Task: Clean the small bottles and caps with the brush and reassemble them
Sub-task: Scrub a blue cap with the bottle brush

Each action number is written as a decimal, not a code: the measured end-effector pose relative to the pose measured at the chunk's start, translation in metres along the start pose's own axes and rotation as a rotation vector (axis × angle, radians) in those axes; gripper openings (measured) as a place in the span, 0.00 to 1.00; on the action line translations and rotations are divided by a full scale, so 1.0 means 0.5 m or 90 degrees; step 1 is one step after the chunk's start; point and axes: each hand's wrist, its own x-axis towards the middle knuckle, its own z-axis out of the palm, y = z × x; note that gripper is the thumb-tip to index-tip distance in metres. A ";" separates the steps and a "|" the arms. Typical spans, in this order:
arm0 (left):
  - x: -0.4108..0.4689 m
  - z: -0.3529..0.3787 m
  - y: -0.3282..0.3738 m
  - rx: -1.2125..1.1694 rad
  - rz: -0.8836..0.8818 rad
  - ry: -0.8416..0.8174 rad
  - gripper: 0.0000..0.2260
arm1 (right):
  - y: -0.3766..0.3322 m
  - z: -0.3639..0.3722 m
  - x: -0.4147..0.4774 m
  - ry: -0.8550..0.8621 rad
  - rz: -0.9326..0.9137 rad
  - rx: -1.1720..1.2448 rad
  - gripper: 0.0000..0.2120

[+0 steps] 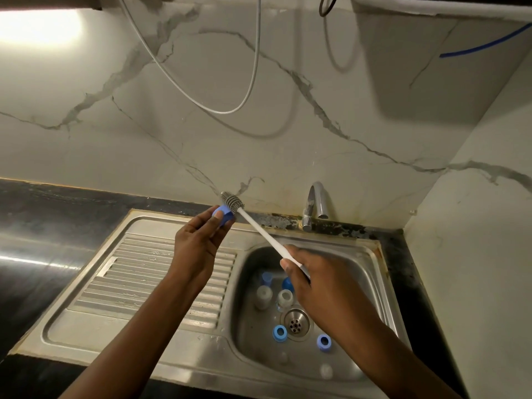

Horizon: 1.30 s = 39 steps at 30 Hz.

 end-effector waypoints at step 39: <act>-0.034 0.029 -0.028 -0.144 -0.156 0.035 0.15 | 0.000 -0.012 -0.005 0.032 -0.015 -0.022 0.22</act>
